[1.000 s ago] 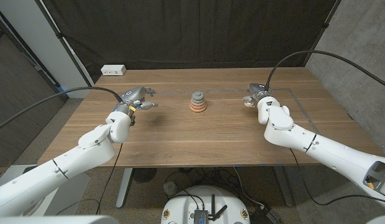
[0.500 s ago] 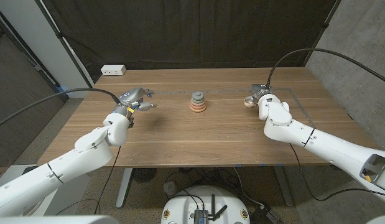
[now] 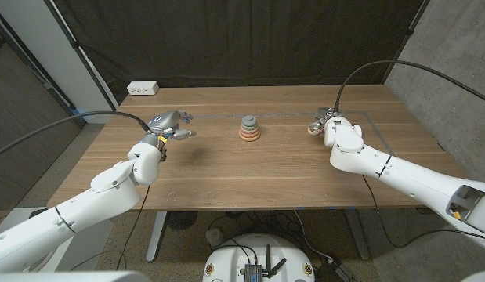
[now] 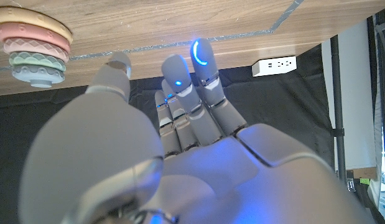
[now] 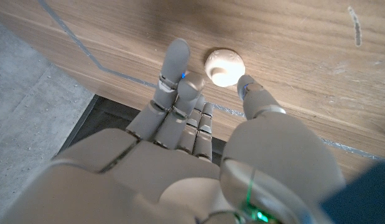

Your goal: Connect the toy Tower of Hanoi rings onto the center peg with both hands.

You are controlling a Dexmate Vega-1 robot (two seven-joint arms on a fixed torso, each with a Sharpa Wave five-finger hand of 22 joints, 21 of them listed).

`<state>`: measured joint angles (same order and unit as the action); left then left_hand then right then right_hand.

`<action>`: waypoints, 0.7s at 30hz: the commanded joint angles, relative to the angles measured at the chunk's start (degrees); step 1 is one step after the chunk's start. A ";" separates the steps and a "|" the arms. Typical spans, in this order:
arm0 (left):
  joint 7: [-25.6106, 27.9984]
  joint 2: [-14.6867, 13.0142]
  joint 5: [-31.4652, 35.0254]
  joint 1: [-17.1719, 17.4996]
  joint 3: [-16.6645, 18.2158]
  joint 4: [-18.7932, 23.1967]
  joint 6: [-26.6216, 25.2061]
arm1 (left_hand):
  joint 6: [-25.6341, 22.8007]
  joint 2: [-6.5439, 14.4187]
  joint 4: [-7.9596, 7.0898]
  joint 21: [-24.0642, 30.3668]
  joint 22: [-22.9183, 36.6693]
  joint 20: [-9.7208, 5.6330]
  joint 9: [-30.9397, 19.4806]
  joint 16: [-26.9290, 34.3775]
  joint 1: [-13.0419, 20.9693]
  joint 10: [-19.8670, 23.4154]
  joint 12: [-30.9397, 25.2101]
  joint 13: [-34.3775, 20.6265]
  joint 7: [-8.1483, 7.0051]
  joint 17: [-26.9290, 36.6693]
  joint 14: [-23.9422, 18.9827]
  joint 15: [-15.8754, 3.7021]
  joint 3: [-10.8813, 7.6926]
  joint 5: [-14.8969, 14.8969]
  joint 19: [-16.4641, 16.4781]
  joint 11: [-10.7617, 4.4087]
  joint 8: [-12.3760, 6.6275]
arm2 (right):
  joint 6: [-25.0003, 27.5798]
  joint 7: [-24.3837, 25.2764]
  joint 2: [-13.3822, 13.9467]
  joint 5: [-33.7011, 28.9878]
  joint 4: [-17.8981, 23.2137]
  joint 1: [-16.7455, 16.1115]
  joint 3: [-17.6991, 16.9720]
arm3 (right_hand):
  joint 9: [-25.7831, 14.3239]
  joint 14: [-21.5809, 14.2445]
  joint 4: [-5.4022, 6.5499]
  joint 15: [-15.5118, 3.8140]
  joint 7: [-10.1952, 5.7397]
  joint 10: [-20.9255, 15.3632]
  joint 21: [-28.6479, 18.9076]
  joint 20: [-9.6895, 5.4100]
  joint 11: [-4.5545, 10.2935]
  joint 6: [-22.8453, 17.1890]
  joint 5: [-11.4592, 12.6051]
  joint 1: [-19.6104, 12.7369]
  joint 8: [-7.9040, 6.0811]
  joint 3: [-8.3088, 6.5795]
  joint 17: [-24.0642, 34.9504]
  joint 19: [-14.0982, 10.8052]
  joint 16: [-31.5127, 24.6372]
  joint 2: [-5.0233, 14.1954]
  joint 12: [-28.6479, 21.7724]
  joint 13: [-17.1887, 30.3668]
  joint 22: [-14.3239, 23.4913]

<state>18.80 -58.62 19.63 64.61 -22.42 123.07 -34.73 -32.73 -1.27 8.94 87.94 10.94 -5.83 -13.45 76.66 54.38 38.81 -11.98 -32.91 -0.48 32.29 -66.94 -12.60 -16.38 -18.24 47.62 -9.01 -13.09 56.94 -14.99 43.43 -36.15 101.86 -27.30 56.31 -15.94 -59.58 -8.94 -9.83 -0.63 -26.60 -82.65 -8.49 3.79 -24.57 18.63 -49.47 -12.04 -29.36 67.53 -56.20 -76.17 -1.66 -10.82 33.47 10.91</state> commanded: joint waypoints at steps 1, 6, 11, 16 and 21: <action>0.28 -0.56 -0.23 0.48 0.54 0.36 0.17 | -0.83 0.29 -0.08 -0.12 0.18 -6.10 -0.30 0.35 -0.44 0.71 -0.22 -0.04 0.18 0.30 -0.40 0.02 -0.45 -0.22 0.24 -0.02 0.17 | 1.11 -3.03 -0.88 2.60 -3.06 3.14 2.14 | -0.11 0.37 0.01 -2.72 0.22 0.30 -0.13 -3.86 0.02 -0.20 -0.19 0.43 -0.57 0.61 -0.22 0.51 0.82 -0.33 -0.44 0.02 -0.10; 0.41 -0.60 -0.18 0.55 0.52 0.25 0.24 | -1.10 0.46 -0.11 -0.11 0.17 -6.10 -0.32 0.09 -0.58 1.25 -0.29 0.11 0.14 0.04 -0.35 0.01 -0.59 -0.25 0.37 -0.01 0.13 | 1.95 -4.07 -1.49 2.52 -4.23 4.86 4.21 | -0.13 0.13 0.02 -2.72 0.10 0.30 -0.17 -3.87 0.06 -0.08 -0.23 0.49 -0.56 0.70 0.06 0.51 0.63 -0.33 -0.46 -0.03 -0.09; 0.50 -0.56 -0.33 0.51 0.60 -0.02 0.60 | -1.29 0.51 -0.06 -0.08 0.19 -6.12 -0.34 0.37 -0.61 1.37 -0.26 0.19 0.19 0.32 -0.78 0.01 -0.70 -0.27 0.54 0.05 0.10 | 2.26 -4.13 -2.05 3.02 -5.18 5.80 5.29 | -0.10 0.16 -0.01 -2.73 0.21 0.31 -0.18 -3.88 0.03 0.42 -0.33 0.59 -0.42 0.91 0.10 0.56 0.78 -0.33 -0.50 -0.13 -0.14; 0.64 -0.58 -0.49 0.55 0.72 -0.26 1.13 | -1.40 0.62 -0.05 -0.18 0.15 -6.12 -0.35 0.36 -0.70 1.47 -0.27 0.17 0.19 0.40 -0.93 0.01 -0.88 -0.32 0.54 -0.12 0.12 | 2.08 -3.64 -2.50 3.94 -6.21 6.27 5.80 | -0.04 0.26 -0.08 -2.74 0.20 0.40 -0.19 -3.89 -0.01 0.58 -0.45 0.62 -0.46 1.24 -0.07 0.64 1.14 -0.28 -0.55 -0.23 -0.20; 0.61 -0.53 -0.47 0.41 0.70 -0.44 1.23 | -1.48 0.67 -0.05 -0.26 0.09 -6.11 -0.37 0.21 -0.80 1.57 -0.31 0.14 0.20 0.34 -0.85 0.02 -0.99 -0.35 0.54 -0.18 0.14 | 1.91 -2.76 -2.74 4.96 -6.90 6.50 5.80 | -0.01 0.47 -0.12 -2.74 0.24 0.36 -0.22 -3.90 0.04 0.62 -0.50 0.57 -0.51 1.35 -0.23 0.66 1.49 -0.18 -0.65 -0.22 -0.20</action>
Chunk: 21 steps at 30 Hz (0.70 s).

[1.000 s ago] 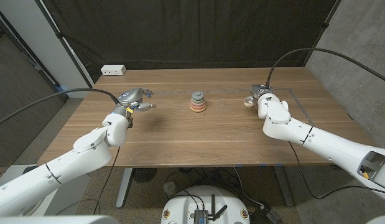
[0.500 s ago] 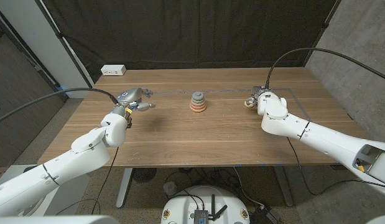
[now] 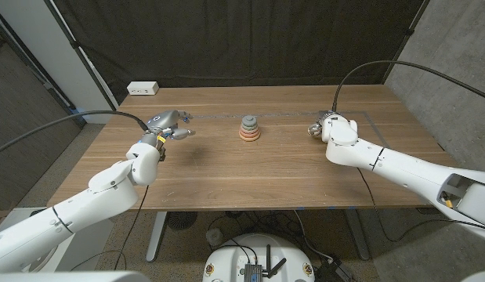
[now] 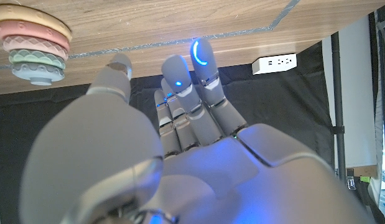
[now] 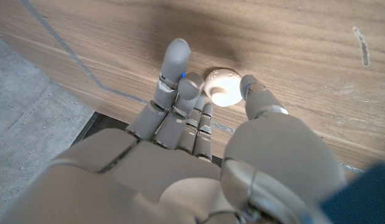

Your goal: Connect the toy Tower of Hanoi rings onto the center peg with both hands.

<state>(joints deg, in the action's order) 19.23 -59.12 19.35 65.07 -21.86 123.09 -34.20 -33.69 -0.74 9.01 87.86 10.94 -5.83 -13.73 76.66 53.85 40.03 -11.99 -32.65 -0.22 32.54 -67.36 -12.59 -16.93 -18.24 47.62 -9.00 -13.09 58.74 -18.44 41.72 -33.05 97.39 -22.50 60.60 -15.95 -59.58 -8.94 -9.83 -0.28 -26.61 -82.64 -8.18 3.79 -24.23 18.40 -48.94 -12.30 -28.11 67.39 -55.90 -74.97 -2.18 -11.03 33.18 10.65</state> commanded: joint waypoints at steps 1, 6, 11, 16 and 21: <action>0.12 -0.03 -0.20 -0.10 0.11 -0.50 0.70 | -0.55 0.15 -0.11 -0.20 0.07 -6.12 -0.10 0.31 -0.27 0.43 -0.33 -0.13 -0.03 0.20 -0.55 0.01 -0.47 -0.35 0.55 -0.12 0.14 | 0.07 0.77 -1.03 1.93 -2.51 1.82 1.66 | 0.01 0.39 -0.15 -2.75 -0.11 0.34 -0.22 -4.21 -0.01 0.29 -0.29 0.00 -0.27 0.16 -0.05 0.38 0.26 0.35 -0.46 0.07 0.04; -0.22 0.05 -0.14 -0.43 -0.26 -0.78 0.73 | -0.64 0.12 -0.09 -0.23 0.13 -6.11 -0.12 0.34 -0.40 0.50 -0.32 -0.12 -0.04 0.36 -0.67 0.01 -0.60 -0.38 0.56 -0.10 0.16 | 0.20 0.95 -1.42 2.74 -3.35 2.43 2.10 | 0.04 0.09 -0.20 -2.75 -0.12 0.20 -0.19 -4.21 0.03 0.34 -0.33 -0.09 -0.30 0.28 0.23 0.40 0.11 0.42 -0.54 0.02 -0.01; -0.45 0.15 -0.16 -0.65 -0.48 -0.96 0.63 | -0.72 0.15 -0.03 -0.30 0.10 -6.12 -0.14 0.22 -0.48 0.61 -0.32 -0.14 -0.06 0.36 -0.70 0.01 -0.81 -0.43 0.60 -0.14 0.21 | -0.23 1.11 -1.82 3.79 -4.62 2.89 2.46 | 0.09 0.18 -0.19 -2.75 -0.11 0.07 -0.17 -4.21 0.02 0.46 -0.41 -0.13 -0.33 0.48 0.08 0.42 0.41 0.50 -0.65 0.07 -0.06; -0.41 0.30 -0.20 -0.72 -0.56 -1.04 0.50 | -0.80 0.15 0.00 -0.35 0.17 -6.12 -0.17 -0.12 -0.68 0.65 -0.23 -0.07 -0.13 0.22 -0.58 0.00 -1.11 -0.50 0.66 -0.09 0.28 | -0.63 1.27 -2.23 4.78 -6.08 3.31 2.90 | 0.12 0.10 -0.17 -2.75 -0.10 -0.02 -0.20 -4.21 -0.01 0.60 -0.43 -0.13 -0.30 0.57 0.16 0.39 0.45 0.59 -0.68 0.04 -0.03; -0.51 0.41 -0.26 -0.91 -0.77 -1.26 0.49 | -0.94 0.16 0.00 -0.46 0.03 -6.12 -0.19 -0.09 -0.85 0.67 -0.22 -0.11 -0.09 0.41 -0.74 0.01 -1.29 -0.54 0.73 -0.07 0.30 | -0.92 1.45 -2.34 5.29 -6.62 3.60 3.54 | 0.14 0.00 -0.16 -2.75 -0.04 -0.09 -0.21 -4.22 -0.10 0.78 -0.43 -0.15 -0.25 0.60 0.26 0.38 0.41 0.65 -0.71 0.04 -0.03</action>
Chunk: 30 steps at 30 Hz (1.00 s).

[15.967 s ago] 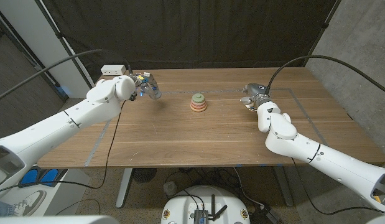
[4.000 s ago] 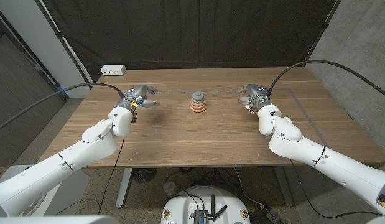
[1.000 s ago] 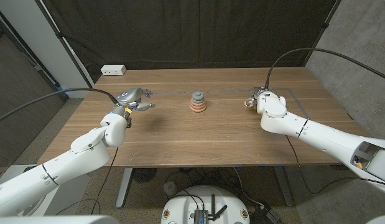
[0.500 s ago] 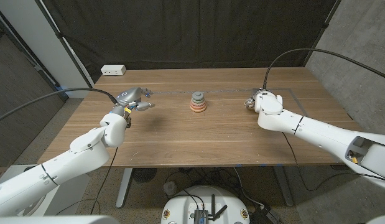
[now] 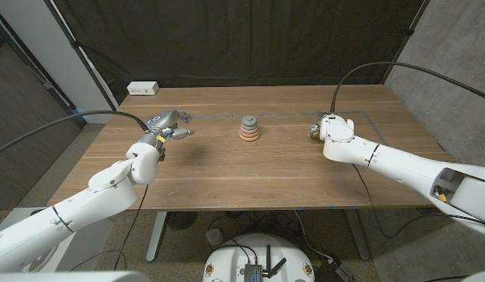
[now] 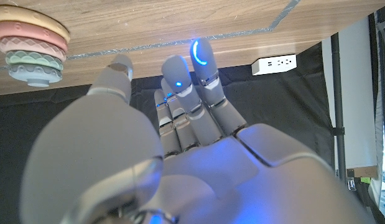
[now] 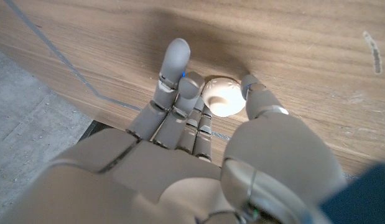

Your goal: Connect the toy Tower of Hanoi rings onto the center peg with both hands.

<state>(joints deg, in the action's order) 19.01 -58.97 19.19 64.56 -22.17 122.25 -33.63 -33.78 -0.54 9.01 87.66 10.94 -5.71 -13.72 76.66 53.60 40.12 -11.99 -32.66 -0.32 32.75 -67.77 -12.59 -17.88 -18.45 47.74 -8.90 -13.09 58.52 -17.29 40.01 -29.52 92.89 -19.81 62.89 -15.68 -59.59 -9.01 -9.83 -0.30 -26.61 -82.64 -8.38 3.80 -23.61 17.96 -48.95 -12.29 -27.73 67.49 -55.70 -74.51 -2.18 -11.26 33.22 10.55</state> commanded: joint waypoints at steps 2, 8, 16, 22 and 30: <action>-0.32 0.38 -0.14 -0.53 -0.59 -0.56 -0.05 | -0.89 -0.02 0.00 -0.26 0.02 -6.23 -0.21 -0.10 -0.67 0.61 -0.21 -0.10 0.02 0.25 -0.38 0.01 -0.41 -0.33 0.67 -0.13 0.31 | -0.81 0.33 -0.62 1.80 -2.18 1.03 1.58 | -0.11 0.02 -0.09 -2.75 -0.04 -0.05 -0.25 -4.01 -0.02 0.16 0.01 -0.16 -0.26 0.23 0.17 0.15 0.00 0.68 -0.48 0.01 0.10; -0.16 0.63 -0.36 -0.66 -0.73 -0.92 0.33 | -0.99 0.00 0.02 -0.29 0.04 -6.23 -0.24 -0.09 -0.84 0.68 -0.24 -0.18 0.05 0.44 -0.55 0.01 -0.64 -0.37 0.74 -0.25 0.35 | -0.23 0.02 -0.57 2.37 -2.05 1.21 2.11 | -0.07 -0.06 -0.10 -2.75 -0.10 -0.10 -0.23 -4.01 0.05 0.16 0.01 -0.20 -0.30 0.29 0.27 0.18 0.03 0.75 -0.49 -0.01 0.08; -0.06 0.75 -0.44 -0.80 -0.90 -1.13 0.70 | -1.27 0.04 0.04 -0.39 0.03 -6.25 -0.26 -0.19 -0.95 0.87 -0.24 -0.13 0.16 0.51 -0.59 0.01 -0.88 -0.43 0.68 -0.23 0.30 | 0.55 -1.10 -0.23 3.51 -2.10 1.64 2.71 | -0.03 -0.43 -0.31 -2.84 -0.58 -1.76 -0.45 -4.23 0.64 -1.43 0.03 -0.82 -0.99 0.37 0.13 -0.56 0.17 1.18 -1.07 0.06 0.13; -0.01 0.72 -0.49 -0.75 -0.81 -1.03 0.53 | -1.41 0.13 0.04 -0.45 0.03 -6.24 -0.28 -0.25 -1.09 1.00 -0.28 -0.18 0.14 0.61 -0.67 0.01 -1.13 -0.47 0.68 -0.35 0.32 | 0.99 0.20 -0.40 4.79 -2.39 1.16 2.19 | -0.33 -2.60 -0.90 -2.97 -1.29 -4.56 -0.75 -4.46 0.99 -3.35 0.41 -3.57 -1.91 -0.44 0.89 -3.18 -1.01 2.43 -1.92 0.24 0.02; -0.03 0.65 -0.51 -0.84 -0.72 -0.96 0.25 | -1.58 0.23 0.06 -0.49 0.10 -6.24 -0.32 -0.31 -1.29 1.09 -0.29 -0.27 0.12 0.80 -0.80 0.01 -1.52 -0.58 0.67 -0.24 0.36 | -0.78 3.17 -0.46 6.45 -2.82 0.01 0.93 | -0.86 -5.93 -0.95 -2.97 -2.19 -7.85 -0.58 -4.52 1.84 -6.98 0.79 -5.96 -3.65 -0.98 2.00 -5.84 -3.03 3.09 -2.35 0.34 -0.17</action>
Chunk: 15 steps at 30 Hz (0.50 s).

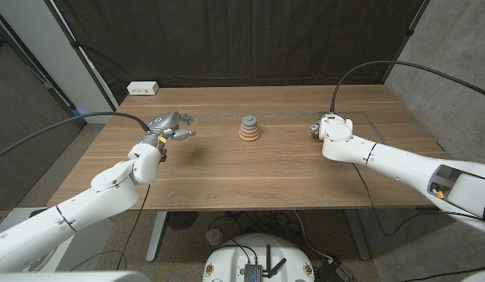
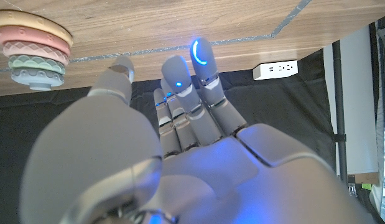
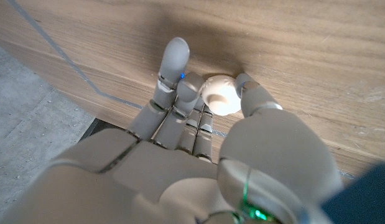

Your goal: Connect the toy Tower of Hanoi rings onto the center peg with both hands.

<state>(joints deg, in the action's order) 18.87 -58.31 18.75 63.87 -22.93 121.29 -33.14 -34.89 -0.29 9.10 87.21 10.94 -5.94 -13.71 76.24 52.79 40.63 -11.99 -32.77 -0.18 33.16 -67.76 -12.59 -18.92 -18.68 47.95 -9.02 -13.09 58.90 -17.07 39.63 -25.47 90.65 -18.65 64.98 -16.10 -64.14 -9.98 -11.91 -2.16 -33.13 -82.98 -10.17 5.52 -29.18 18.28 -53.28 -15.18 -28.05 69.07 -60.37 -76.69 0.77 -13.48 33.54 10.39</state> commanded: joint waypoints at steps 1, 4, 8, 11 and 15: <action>0.07 -0.03 -0.07 -0.21 0.01 0.00 -0.24 | -0.54 -0.01 -0.03 -0.06 0.07 -6.01 -0.33 0.07 -0.49 0.69 -0.32 -0.14 -0.03 0.38 -0.76 0.01 -0.50 -0.35 0.45 -0.06 0.34 | -1.13 3.13 -0.14 2.53 -0.61 -1.19 -1.25 | -0.51 -1.55 0.00 -0.89 -0.32 -1.60 -0.29 -2.76 0.13 -1.56 0.53 -1.88 -0.86 -0.74 0.40 -1.49 -0.94 0.21 -0.16 0.06 0.08; -0.03 0.03 0.00 -0.45 -0.14 -0.08 -0.27 | -0.63 0.02 0.00 -0.07 0.11 -6.01 -0.35 -0.36 -0.57 0.71 -0.29 -0.15 -0.08 0.06 -0.43 0.00 -0.70 -0.40 0.47 -0.06 0.35 | -1.66 4.09 -0.08 2.94 -0.56 -1.57 -1.69 | -0.64 -2.13 -0.03 -0.88 -0.45 -2.66 -0.25 -2.77 0.31 -2.36 0.68 -2.70 -1.26 -0.98 0.34 -2.31 -1.21 0.37 -0.29 0.18 0.14; -0.17 0.09 0.11 -0.73 -0.37 -0.15 -0.25 | -0.80 0.02 0.05 -0.04 0.20 -6.02 -0.37 -0.28 -0.69 0.90 -0.29 -0.15 -0.03 0.29 -0.68 0.00 -1.00 -0.46 0.51 -0.15 0.36 | -1.81 4.55 0.00 3.66 -0.51 -1.85 -2.14 | -0.61 -2.93 0.01 -0.86 -0.24 -3.67 -0.11 -2.77 0.29 -3.46 0.87 -3.55 -1.68 -1.22 0.44 -3.06 -1.62 0.58 -0.35 0.33 0.15; -0.27 0.07 0.20 -0.88 -0.50 -0.16 -0.20 | -0.84 0.02 0.06 -0.07 0.16 -6.01 -0.39 -0.40 -0.78 0.92 -0.26 -0.16 -0.05 0.24 -0.68 0.00 -1.15 -0.50 0.50 -0.17 0.39 | -2.24 4.76 0.28 3.94 -0.36 -1.99 -2.22 | -0.60 -3.46 0.06 -0.85 -0.26 -4.30 -0.05 -2.76 0.30 -3.96 0.96 -3.89 -1.87 -1.33 0.62 -3.46 -1.95 0.69 -0.40 0.39 0.15; -0.23 0.05 0.29 -0.91 -0.48 -0.07 -0.26 | -0.96 0.01 0.08 -0.07 0.17 -6.01 -0.41 -0.68 -0.87 1.11 -0.31 -0.19 -0.03 -0.01 -0.58 -0.01 -1.33 -0.52 0.50 -0.12 0.40 | -2.32 5.12 0.69 4.02 0.23 -2.18 -2.31 | -0.58 -3.59 0.07 -0.85 -0.22 -4.83 0.01 -2.77 0.21 -4.37 1.13 -4.44 -2.01 -1.56 0.39 -3.93 -1.90 0.93 -0.34 0.44 0.23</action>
<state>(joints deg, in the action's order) 18.90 -58.28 18.72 63.34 -23.16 121.22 -33.25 -35.45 -0.30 9.18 87.21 10.92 -5.94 -14.00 75.77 52.33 41.26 -11.99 -32.80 -0.15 33.17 -67.76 -12.59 -19.78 -18.68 47.94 -9.02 -12.63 57.48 -13.37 39.70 -22.66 90.28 -20.10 63.26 -16.58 -67.30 -9.95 -12.79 -2.34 -35.57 -82.98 -11.77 5.52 -32.87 19.08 -56.90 -16.75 -29.02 69.36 -63.62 -78.26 1.08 -13.48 33.85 10.50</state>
